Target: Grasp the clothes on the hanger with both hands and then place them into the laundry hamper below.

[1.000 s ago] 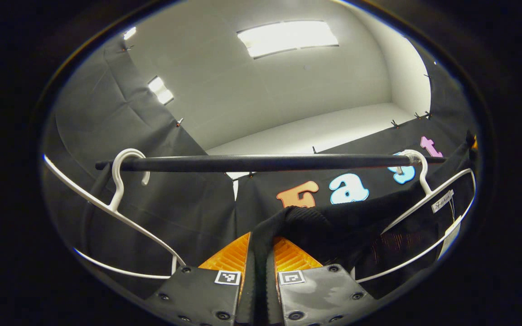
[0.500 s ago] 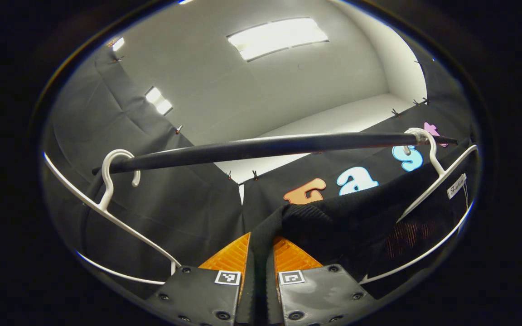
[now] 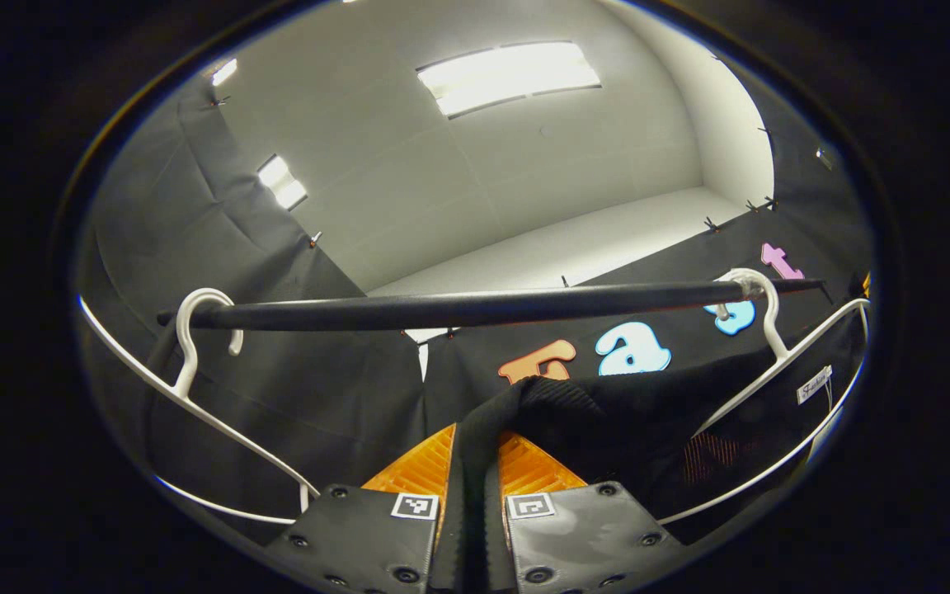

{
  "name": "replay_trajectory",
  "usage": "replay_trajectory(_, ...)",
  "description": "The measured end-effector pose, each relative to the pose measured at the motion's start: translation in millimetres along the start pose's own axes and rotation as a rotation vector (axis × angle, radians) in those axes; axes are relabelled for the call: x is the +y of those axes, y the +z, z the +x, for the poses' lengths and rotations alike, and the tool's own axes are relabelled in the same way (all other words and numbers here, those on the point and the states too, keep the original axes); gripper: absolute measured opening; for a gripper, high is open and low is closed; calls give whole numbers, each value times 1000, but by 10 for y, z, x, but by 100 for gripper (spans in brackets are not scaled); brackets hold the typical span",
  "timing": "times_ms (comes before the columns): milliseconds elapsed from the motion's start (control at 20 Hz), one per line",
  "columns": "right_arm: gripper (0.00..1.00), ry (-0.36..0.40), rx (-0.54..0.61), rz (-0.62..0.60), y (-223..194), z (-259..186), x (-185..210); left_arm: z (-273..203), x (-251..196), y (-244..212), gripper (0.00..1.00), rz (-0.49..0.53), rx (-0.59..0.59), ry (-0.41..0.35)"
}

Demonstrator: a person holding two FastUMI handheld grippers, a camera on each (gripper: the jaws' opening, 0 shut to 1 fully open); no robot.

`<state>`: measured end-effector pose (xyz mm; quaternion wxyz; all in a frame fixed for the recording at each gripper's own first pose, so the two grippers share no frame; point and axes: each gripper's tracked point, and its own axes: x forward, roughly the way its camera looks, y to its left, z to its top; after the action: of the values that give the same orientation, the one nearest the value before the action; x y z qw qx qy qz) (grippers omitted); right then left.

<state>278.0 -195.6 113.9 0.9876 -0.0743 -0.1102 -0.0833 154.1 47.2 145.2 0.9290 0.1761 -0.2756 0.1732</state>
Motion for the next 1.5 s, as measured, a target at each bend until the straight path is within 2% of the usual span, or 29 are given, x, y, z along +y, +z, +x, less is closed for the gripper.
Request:
replay_trajectory(100, 0, 4, -38, -24, 172, 78, -35, 37, -13, 22, 19, -1, -13, -3)
replay_trajectory(200, 0, 18, -30, -41, 170, 112, -20, 95, -34, -8, 19, 3, -14, -3)
replay_trajectory(250, 5, 28, -22, -36, 106, 101, 15, 87, -20, -10, 19, 5, -16, 0)
replay_trajectory(300, 0, 38, -21, -22, 62, 68, 39, 83, -10, -12, 19, 7, -19, 7)
replay_trajectory(450, 0, 62, 11, 56, -242, -185, 114, 114, -14, -135, 18, 27, -3, 12)
replay_trajectory(650, 0, 110, 74, 11, -742, -551, 441, 166, 48, -393, 19, 49, 47, 29)
replay_trajectory(750, 0, 133, 77, 8, -810, -750, 645, 176, 143, -475, 14, 48, 57, 52)
replay_trajectory(800, 0, 144, 80, 15, -818, -830, 742, 170, 193, -508, 19, 53, 62, 60)
replay_trajectory(850, 0, 151, 81, 22, -815, -898, 831, 167, 252, -535, 14, 62, 67, 67)
replay_trajectory(1100, 0, 175, 67, 107, -583, -1207, 1081, 20, 478, -610, 16, 101, 95, 75)
replay_trajectory(1150, 0, 175, 62, 107, -522, -1275, 1096, -34, 507, -632, 19, 112, 100, 69)
replay_trajectory(1200, 0, 173, 62, 108, -464, -1327, 1115, -79, 509, -650, 16, 117, 105, 56)
replay_trajectory(1300, 0, 176, 67, 125, -397, -1484, 1167, -231, 534, -710, 19, 125, 136, 27)
replay_trajectory(1500, 0, 178, 88, 142, -445, -1808, 1259, -682, 480, -831, 16, 133, 208, -29)
